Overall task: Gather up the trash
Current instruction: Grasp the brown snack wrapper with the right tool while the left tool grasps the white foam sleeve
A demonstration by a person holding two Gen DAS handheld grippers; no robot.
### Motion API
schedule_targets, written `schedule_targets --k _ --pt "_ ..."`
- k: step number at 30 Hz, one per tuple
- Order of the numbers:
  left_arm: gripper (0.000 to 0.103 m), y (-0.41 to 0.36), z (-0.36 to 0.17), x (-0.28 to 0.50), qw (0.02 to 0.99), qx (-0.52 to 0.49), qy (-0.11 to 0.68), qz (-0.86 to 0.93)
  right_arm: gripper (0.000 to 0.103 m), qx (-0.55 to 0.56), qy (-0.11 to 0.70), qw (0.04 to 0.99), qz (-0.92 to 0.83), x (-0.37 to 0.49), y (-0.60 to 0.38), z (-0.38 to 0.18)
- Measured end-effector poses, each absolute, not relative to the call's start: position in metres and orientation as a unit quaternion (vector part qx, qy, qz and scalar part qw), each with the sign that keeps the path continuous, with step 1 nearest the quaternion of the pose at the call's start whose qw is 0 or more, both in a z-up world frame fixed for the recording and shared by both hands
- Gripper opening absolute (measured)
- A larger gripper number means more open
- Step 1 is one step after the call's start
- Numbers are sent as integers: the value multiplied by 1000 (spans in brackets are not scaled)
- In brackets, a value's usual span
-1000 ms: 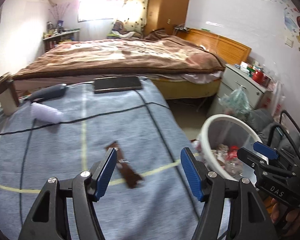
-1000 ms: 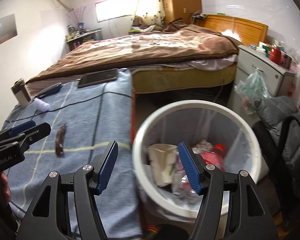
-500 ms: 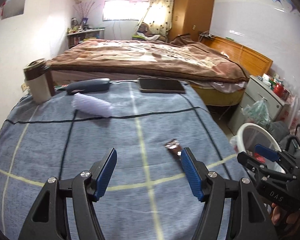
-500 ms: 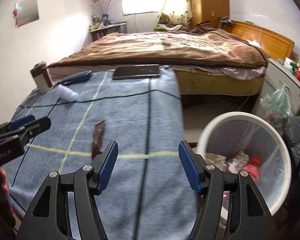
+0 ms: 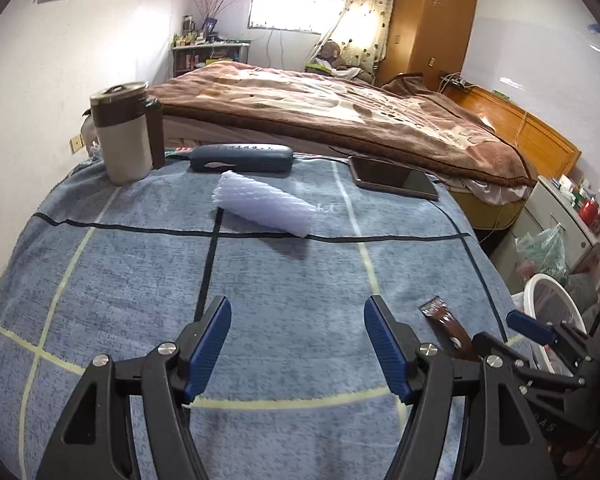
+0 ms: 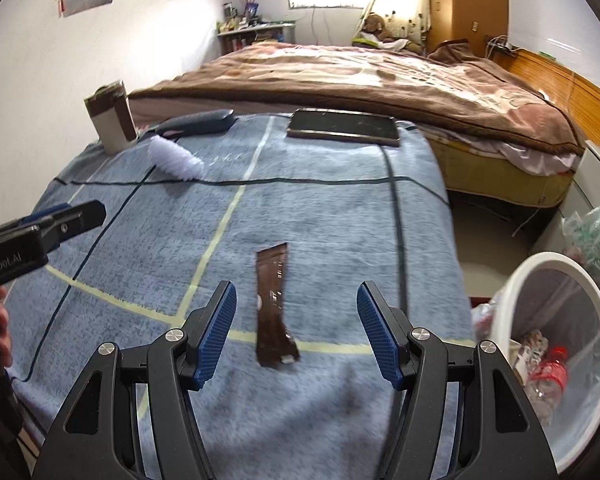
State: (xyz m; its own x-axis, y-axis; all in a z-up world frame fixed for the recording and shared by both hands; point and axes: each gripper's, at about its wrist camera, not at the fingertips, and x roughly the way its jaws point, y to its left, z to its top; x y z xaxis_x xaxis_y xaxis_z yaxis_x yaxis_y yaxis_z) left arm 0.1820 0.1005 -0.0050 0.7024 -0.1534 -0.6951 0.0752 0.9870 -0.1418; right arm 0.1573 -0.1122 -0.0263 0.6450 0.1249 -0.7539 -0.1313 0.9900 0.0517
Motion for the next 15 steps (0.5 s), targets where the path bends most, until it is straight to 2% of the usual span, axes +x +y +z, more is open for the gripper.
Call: schedule_targets --k 9,11,13,15 --pt "71 111 -10 206 919 -54 388 -53 64 -15 446 892 69 174 -100 -42" --pt "72 111 -11 212 918 -51 389 -52 59 -17 451 890 70 174 -98 -44" --pt "72 111 -12 220 917 -51 392 -50 45 -26 456 887 63 177 -97 -47" --pt "72 112 -13 226 915 -56 396 -49 41 -33 464 883 62 179 -94 -50"
